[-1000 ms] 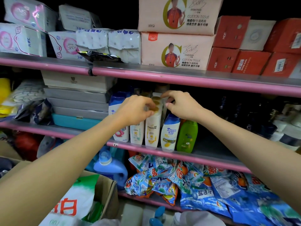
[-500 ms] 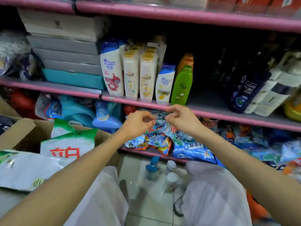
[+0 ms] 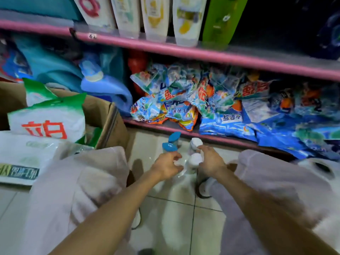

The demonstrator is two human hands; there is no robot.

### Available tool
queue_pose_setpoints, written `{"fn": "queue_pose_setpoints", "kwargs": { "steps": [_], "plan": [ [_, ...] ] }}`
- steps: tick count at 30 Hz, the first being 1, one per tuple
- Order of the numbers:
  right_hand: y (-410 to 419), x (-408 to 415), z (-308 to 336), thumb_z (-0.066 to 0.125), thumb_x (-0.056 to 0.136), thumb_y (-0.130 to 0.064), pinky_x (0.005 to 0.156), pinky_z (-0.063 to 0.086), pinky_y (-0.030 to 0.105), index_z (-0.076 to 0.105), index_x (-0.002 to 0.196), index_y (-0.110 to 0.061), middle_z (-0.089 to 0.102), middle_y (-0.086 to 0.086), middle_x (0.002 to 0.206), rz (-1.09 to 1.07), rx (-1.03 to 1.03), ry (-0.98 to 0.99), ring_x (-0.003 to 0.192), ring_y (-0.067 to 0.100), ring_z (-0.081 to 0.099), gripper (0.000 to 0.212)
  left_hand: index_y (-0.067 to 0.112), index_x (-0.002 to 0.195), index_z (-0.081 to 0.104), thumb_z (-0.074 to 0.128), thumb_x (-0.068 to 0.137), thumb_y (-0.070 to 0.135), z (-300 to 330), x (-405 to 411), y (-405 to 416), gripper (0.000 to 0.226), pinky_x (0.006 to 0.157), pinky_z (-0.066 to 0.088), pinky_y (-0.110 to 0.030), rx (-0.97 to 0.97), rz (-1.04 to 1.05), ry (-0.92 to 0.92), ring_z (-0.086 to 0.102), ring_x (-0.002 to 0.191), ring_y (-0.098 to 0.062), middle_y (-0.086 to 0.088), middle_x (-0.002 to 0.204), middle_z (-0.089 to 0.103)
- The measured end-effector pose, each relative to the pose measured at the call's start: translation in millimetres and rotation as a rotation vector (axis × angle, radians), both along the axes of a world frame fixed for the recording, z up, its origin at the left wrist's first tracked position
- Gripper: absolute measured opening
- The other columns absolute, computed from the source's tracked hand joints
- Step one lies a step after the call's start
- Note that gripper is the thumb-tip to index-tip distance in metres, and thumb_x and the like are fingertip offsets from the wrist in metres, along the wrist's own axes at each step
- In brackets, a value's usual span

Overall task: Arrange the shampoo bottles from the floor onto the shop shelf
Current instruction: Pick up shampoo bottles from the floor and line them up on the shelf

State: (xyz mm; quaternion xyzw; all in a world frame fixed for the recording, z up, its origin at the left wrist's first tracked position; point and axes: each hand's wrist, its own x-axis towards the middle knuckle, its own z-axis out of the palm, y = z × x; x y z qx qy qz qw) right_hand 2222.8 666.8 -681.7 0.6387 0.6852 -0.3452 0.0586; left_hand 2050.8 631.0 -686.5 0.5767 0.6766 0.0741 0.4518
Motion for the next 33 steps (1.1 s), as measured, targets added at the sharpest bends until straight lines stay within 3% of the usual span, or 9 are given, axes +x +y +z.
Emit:
{"fn": "queue_pose_setpoints", "kwargs": {
  "steps": [5,11,16,20,22,24,27,30,33],
  "plan": [
    [-3.1,3.7,-50.5,0.063,0.086,-0.017,0.098,0.044,0.039,0.033,0.141,-0.033,0.043,0.006,0.135,0.046,-0.011,-0.054,0.119,0.028,0.05,0.065,0.018,0.134,0.048,0.07,0.083,0.026,-29.5,14.2,0.1,0.057,0.094,0.044,-0.026,-0.088,0.024,-0.043,0.054,0.116,-0.019,-0.002,0.132,0.054],
    [4.1,-3.0,-68.9,0.06,0.087,-0.031,0.084,0.046,0.038,0.031,0.134,-0.032,0.05,0.009,0.128,0.074,0.044,-0.119,0.109,0.029,0.055,0.055,0.019,0.143,0.036,0.071,0.083,0.021,-39.1,13.7,-0.3,0.069,0.101,0.044,-0.031,-0.158,0.077,-0.07,0.046,0.128,-0.02,-0.001,0.144,0.044],
    [3.3,-6.7,-50.3,0.061,0.086,-0.039,0.079,0.048,0.038,0.031,0.131,-0.032,0.052,0.007,0.126,0.164,0.032,-0.186,0.105,0.028,0.058,0.054,0.02,0.143,0.035,0.074,0.08,0.021,-43.8,5.6,-6.3,0.074,0.095,0.044,-0.028,-0.169,0.143,-0.131,0.045,0.128,-0.021,0.0,0.145,0.043],
    [9.7,-10.6,-11.6,0.068,0.081,-0.039,0.084,0.048,0.036,0.044,0.124,-0.032,0.059,0.005,0.121,0.201,0.052,0.027,0.105,0.027,0.057,0.05,0.026,0.136,0.041,0.081,0.072,0.024,-47.1,3.4,-9.4,0.076,0.08,0.042,-0.019,-0.195,0.162,-0.245,0.053,0.113,-0.015,0.004,0.13,0.054],
    [13.8,-14.1,5.2,0.071,0.079,-0.038,0.09,0.047,0.033,0.051,0.122,-0.032,0.06,-0.001,0.118,0.126,0.064,0.224,0.105,0.021,0.056,0.047,0.034,0.124,0.044,0.084,0.066,0.025,-47.4,3.2,-11.9,0.07,0.063,0.048,-0.012,-0.166,0.203,-0.293,0.061,0.094,-0.005,0.009,0.112,0.063],
    [16.6,-21.2,14.5,0.073,0.08,-0.033,0.088,0.046,0.02,0.057,0.118,-0.029,0.062,-0.009,0.11,0.026,0.062,0.425,0.101,0.009,0.056,0.042,0.039,0.109,0.045,0.086,0.06,0.029,-44.5,0.2,-11.9,0.064,0.049,0.045,-0.006,-0.061,0.326,-0.298,0.062,0.075,0.006,0.016,0.092,0.065],
    [21.4,-35.5,15.5,0.073,0.083,-0.022,0.075,0.044,0.007,0.064,0.108,-0.022,0.065,-0.016,0.098,-0.107,0.019,0.769,0.088,-0.003,0.061,0.027,0.036,0.095,0.053,0.084,0.056,0.04,-41.6,-6.8,-7.9,0.05,0.053,0.043,-0.009,0.049,0.433,-0.256,0.062,0.072,0.007,0.018,0.082,0.066],
    [29.9,-50.0,-7.7,0.062,0.089,-0.04,0.066,0.055,0.02,0.07,0.096,-0.018,0.073,-0.003,0.087,-0.49,-0.06,0.932,0.078,0.007,0.07,0.024,0.03,0.087,0.063,0.084,0.059,0.038,-46.6,-8.8,-7.5,0.036,0.058,0.048,-0.013,0.025,0.577,-0.338,0.066,0.072,0.001,0.016,0.077,0.071],
    [37.6,-52.3,-53.7,0.062,0.088,-0.042,0.084,0.056,0.039,0.065,0.097,-0.017,0.073,0.012,0.095,-0.814,0.021,0.679,0.087,0.026,0.07,0.027,0.026,0.087,0.066,0.084,0.064,0.032,-53.0,-7.9,-11.2,0.031,0.069,0.055,-0.023,-0.035,0.712,-0.425,0.069,0.079,-0.008,0.01,0.082,0.073]
  ]
}}
